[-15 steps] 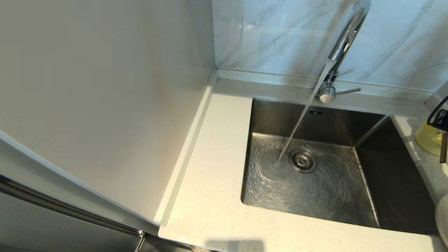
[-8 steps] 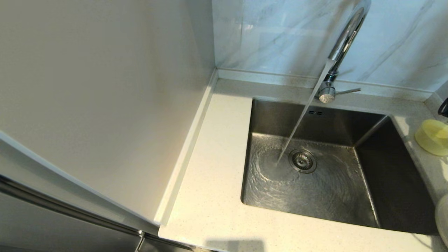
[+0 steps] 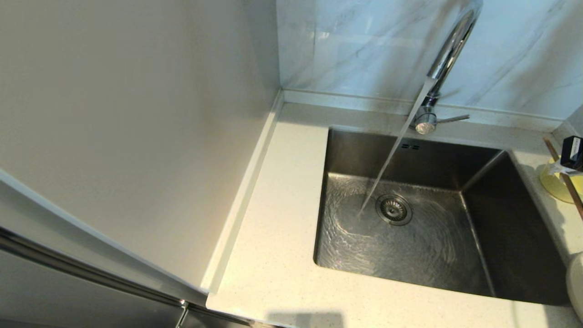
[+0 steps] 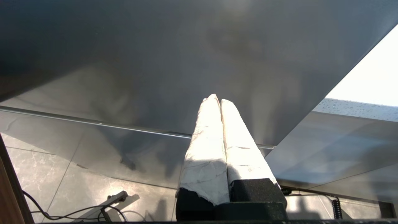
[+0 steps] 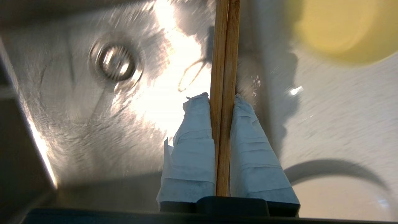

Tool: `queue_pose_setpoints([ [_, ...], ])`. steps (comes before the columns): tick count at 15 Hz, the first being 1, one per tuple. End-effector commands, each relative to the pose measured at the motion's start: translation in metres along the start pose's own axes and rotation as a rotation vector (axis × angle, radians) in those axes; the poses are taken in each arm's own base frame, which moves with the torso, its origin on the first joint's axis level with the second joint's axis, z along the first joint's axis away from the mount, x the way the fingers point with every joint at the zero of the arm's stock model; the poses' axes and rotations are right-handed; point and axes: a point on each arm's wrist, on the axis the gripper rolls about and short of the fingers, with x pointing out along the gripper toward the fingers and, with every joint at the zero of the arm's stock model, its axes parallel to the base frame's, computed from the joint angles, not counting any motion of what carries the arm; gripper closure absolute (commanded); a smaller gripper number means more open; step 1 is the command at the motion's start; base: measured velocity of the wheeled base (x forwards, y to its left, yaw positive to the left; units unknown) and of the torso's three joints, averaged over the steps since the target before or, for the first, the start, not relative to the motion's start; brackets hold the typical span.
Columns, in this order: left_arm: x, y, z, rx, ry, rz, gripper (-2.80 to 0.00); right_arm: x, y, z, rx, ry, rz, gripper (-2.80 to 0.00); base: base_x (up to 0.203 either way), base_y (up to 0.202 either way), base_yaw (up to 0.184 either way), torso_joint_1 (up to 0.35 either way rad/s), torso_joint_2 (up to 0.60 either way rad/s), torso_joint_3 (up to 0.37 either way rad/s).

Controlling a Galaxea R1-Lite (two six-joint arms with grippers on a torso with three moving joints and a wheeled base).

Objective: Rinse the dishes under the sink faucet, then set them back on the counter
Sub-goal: Rinse the chopsticks

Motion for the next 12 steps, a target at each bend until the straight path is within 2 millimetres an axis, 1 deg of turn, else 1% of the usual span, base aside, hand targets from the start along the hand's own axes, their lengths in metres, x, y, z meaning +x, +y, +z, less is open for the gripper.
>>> queue_pose_setpoints([
  [1,0.0,0.0,0.0,0.0,0.0,0.0,0.0,-0.02,0.011,-0.026,-0.046,-0.018,0.046,0.0,0.0,0.0,0.0,0.0,0.0,0.0],
  [3,0.0,0.0,0.0,0.0,0.0,0.0,0.0,-0.016,0.017,-0.057,-0.137,-0.064,0.109,0.0,0.0,0.0,0.0,0.0,0.0,0.0],
  [4,0.0,0.0,0.0,0.0,0.0,0.0,0.0,-0.013,0.019,-0.071,-0.192,-0.111,0.146,0.0,0.0,0.0,0.0,0.0,0.0,0.0],
  [5,0.0,0.0,0.0,0.0,0.0,0.0,0.0,-0.01,0.024,-0.082,-0.245,-0.2,0.192,0.0,0.0,0.0,0.0,0.0,0.0,0.0],
  [7,0.0,0.0,0.0,0.0,0.0,0.0,0.0,-0.005,0.039,-0.094,-0.335,-0.39,0.286,0.0,0.0,0.0,0.0,0.0,0.0,0.0],
  [8,0.0,0.0,0.0,0.0,0.0,0.0,0.0,-0.003,0.051,-0.098,-0.373,-0.455,0.331,0.0,0.0,0.0,0.0,0.0,0.0,0.0],
  [11,0.0,0.0,0.0,0.0,0.0,0.0,0.0,-0.002,0.086,-0.107,-0.388,-0.539,0.375,0.0,0.0,0.0,0.0,0.0,0.0,0.0],
  [12,0.0,0.0,0.0,0.0,0.0,0.0,0.0,0.0,0.094,-0.109,-0.386,-0.555,0.382,0.0,0.0,0.0,0.0,0.0,0.0,0.0],
])
